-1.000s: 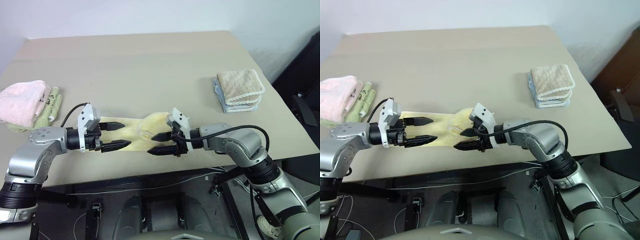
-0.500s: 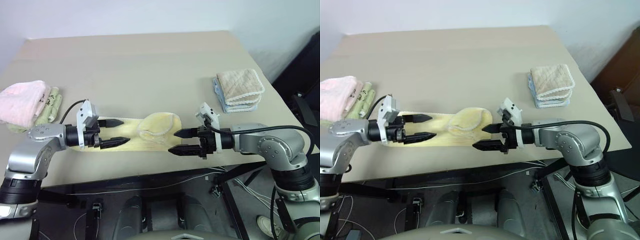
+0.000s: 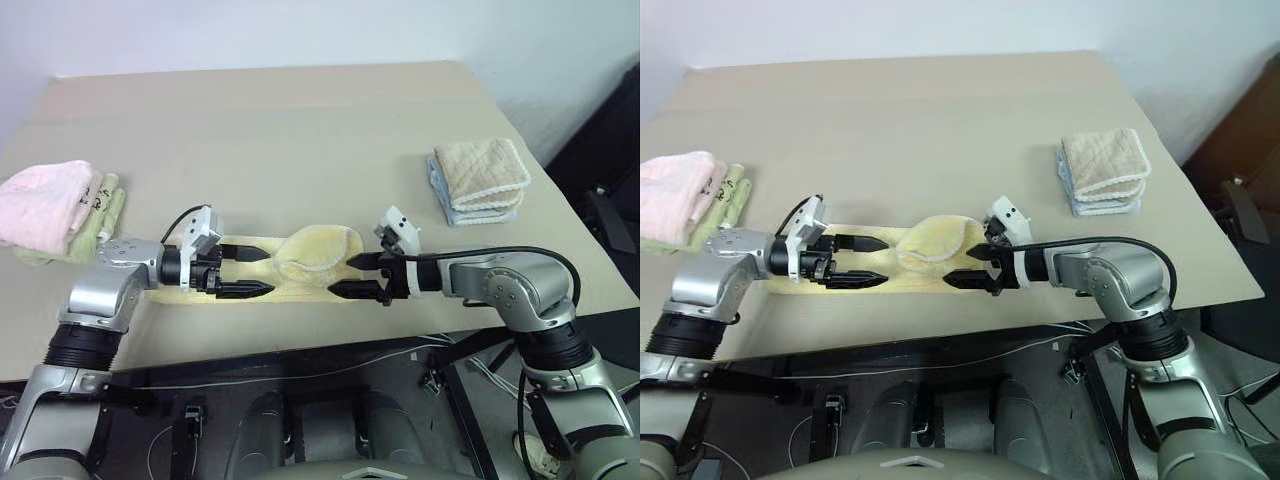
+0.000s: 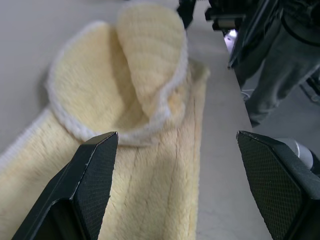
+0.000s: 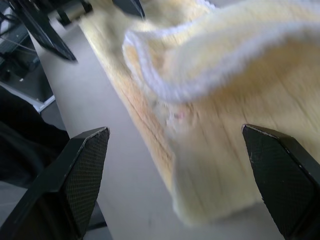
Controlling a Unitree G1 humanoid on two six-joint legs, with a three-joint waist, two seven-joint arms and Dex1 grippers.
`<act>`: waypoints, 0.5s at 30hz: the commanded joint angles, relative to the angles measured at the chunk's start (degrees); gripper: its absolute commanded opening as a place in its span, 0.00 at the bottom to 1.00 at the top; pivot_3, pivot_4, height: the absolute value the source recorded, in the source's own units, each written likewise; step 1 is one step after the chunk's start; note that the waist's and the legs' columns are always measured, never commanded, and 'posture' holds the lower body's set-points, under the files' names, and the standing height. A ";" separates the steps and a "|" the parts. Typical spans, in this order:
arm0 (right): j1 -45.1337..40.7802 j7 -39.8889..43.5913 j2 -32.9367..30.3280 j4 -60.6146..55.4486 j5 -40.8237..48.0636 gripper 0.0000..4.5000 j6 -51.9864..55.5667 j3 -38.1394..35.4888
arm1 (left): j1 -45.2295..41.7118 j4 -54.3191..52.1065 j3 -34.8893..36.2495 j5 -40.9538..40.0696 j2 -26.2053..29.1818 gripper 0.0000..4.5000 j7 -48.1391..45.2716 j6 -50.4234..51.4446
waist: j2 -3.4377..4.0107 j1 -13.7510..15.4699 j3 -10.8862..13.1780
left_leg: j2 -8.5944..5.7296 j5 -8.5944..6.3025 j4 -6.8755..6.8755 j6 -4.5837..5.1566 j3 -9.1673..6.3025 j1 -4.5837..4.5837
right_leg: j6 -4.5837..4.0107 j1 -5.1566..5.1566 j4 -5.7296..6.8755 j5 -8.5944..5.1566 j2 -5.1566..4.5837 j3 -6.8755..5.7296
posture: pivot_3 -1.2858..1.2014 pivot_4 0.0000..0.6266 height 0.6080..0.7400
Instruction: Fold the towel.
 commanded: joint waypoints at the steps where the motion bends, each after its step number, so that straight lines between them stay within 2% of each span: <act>1: -2.20 -0.53 1.52 -0.44 -0.65 0.99 -1.43 -0.92 | -1.47 2.11 -0.46 1.42 -1.54 0.89 -1.07 -3.38 | 0.00 -0.04 0.00 | 0.00 0.00 0.01 0.00 0.00 -0.01 | 0.00 0.00 0.00 0.00 0.00 0.00 | 0.52 0.24 1.00; 8: -3.74 -0.21 2.96 -0.55 -0.54 0.99 -1.11 -1.47 | -2.27 4.89 0.06 2.87 -4.41 0.89 -1.05 -7.23 | 0.00 -0.10 0.00 | 0.01 0.00 0.02 0.00 -0.01 -0.01 | 0.02 0.00 0.03 0.01 0.01 0.00 | 0.52 0.24 1.00; 13: -3.68 0.78 2.83 -1.60 -0.47 0.99 -0.88 -0.31 | -2.11 3.78 1.40 2.24 -1.25 0.89 -3.27 -5.80 | 0.00 -0.15 0.00 | 0.01 0.00 0.02 0.00 -0.01 0.00 | 0.03 0.00 0.04 0.01 0.01 0.00 | 0.52 0.24 1.00; 15: -3.61 0.78 2.84 -1.90 -0.58 0.99 -0.80 -0.05 | -1.84 2.18 2.04 1.69 1.90 0.89 -4.62 -3.21 | 0.00 -0.32 0.00 | 0.01 0.00 0.02 0.00 -0.01 0.00 | 0.02 -0.01 0.04 0.01 0.01 0.00 | 0.52 0.24 1.00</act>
